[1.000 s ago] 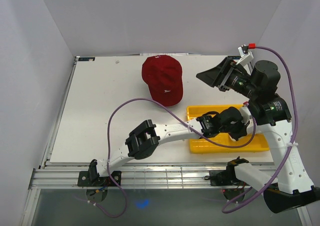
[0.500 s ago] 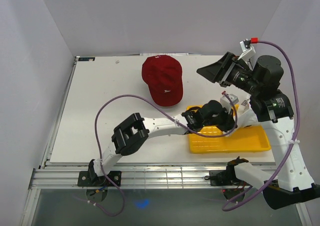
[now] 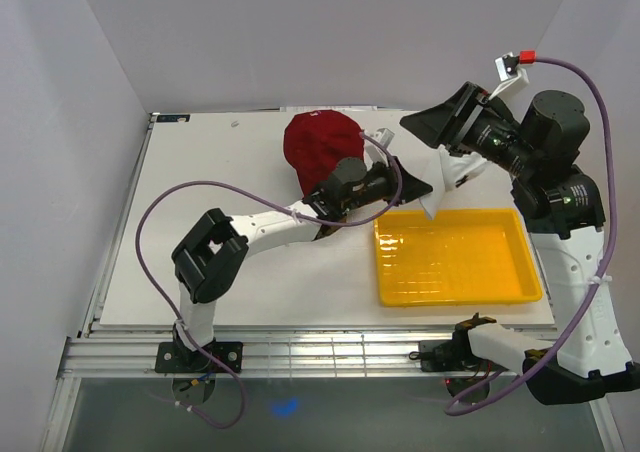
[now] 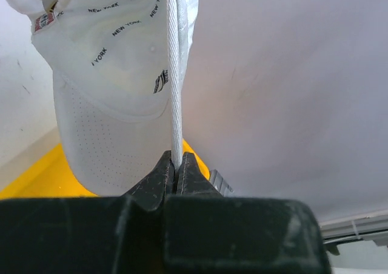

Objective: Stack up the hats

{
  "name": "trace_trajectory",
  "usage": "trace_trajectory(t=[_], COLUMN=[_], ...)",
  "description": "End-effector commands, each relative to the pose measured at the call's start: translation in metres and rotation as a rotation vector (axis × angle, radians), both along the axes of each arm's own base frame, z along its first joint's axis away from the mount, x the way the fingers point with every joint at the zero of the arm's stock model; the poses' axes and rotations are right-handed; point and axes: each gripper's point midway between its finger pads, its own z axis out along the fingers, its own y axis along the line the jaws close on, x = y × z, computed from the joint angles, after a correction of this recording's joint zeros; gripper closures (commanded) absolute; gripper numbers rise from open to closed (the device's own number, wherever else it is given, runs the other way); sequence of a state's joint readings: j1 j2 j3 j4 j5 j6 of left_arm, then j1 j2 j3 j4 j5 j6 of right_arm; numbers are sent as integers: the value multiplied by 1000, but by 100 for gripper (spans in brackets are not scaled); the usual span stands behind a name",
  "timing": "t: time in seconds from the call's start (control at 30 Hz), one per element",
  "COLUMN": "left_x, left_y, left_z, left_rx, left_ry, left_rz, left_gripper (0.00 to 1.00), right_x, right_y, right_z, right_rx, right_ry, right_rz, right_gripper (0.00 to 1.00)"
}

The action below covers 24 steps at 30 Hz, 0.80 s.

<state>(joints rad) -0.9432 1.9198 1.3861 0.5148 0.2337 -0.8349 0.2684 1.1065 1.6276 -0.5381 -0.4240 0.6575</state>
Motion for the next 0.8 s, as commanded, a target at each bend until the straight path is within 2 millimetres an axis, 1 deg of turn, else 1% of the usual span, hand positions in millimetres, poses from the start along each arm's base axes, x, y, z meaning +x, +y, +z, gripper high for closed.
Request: trace_trajectory(t=[0.0,0.03,0.07,0.1,0.13,0.17,0.2,0.23,0.27,0.3,0.37,0.4,0.43,0.47,0.5,0.53,0.57,0.6,0.67,0.7,0.77], left_x=[8,11,16,25,29,33,44,51,54,64,73,81,85,88,92,93,93,96,96,96,97], left_y=[34,40,45,56,61,67,79,87,93,108,121,135,141,147,157,162,168,175,183,191,199], left_z=[91,96,101,110,113,117,125,128,130,140,148,158,160,166,175,178,185,189,194,201,205], left_rx=[-219,-239,-254,-277,-295,-310,-346,-358,-389,-433,-497,-542,-564,-594,-626,-643,-671,-696,-732,-766,-812], left_ry=[-79,-72,-70,-81,-64,-59,-45,-60,-26,-41,-2,-24,-17,2,-22,-21,-36,-27,-23,-39,-14], left_rz=[2,6,12,32,38,48,68,84,78,94,87,97,99,94,99,98,99,102,102,104,94], left_gripper=[100,100,100,100,100,100,100,100,100,100,100,100,100,100,100,100,100,100,100,100,100], right_x=[2,2,3,6,9,8,10,9,11,14,19,20,22,24,28,31,35,38,48,55,65], right_y=[-6,-10,-12,-13,-17,-19,-22,-23,-24,-24,-25,-24,-25,-25,-24,-25,-22,-21,-18,-11,-3], right_z=[22,31,35,37,40,47,49,52,54,53,52,52,52,50,48,49,46,45,46,38,33], right_rx=[-10,-8,-6,-5,-3,9,13,17,21,25,28,32,34,34,36,42,47,55,95,106,151], right_ry=[-63,-77,-83,-82,-84,-95,-96,-100,-102,-95,-85,-79,-76,-71,-60,-60,-49,-42,-33,-6,23], right_rz=[-21,-33,-38,-39,-56,-61,-74,-79,-85,-89,-91,-85,-87,-87,-83,-86,-65,-54,-27,19,79], right_gripper=[26,26,26,26,26,26,26,25,26,26,26,25,26,26,25,25,25,25,25,24,24])
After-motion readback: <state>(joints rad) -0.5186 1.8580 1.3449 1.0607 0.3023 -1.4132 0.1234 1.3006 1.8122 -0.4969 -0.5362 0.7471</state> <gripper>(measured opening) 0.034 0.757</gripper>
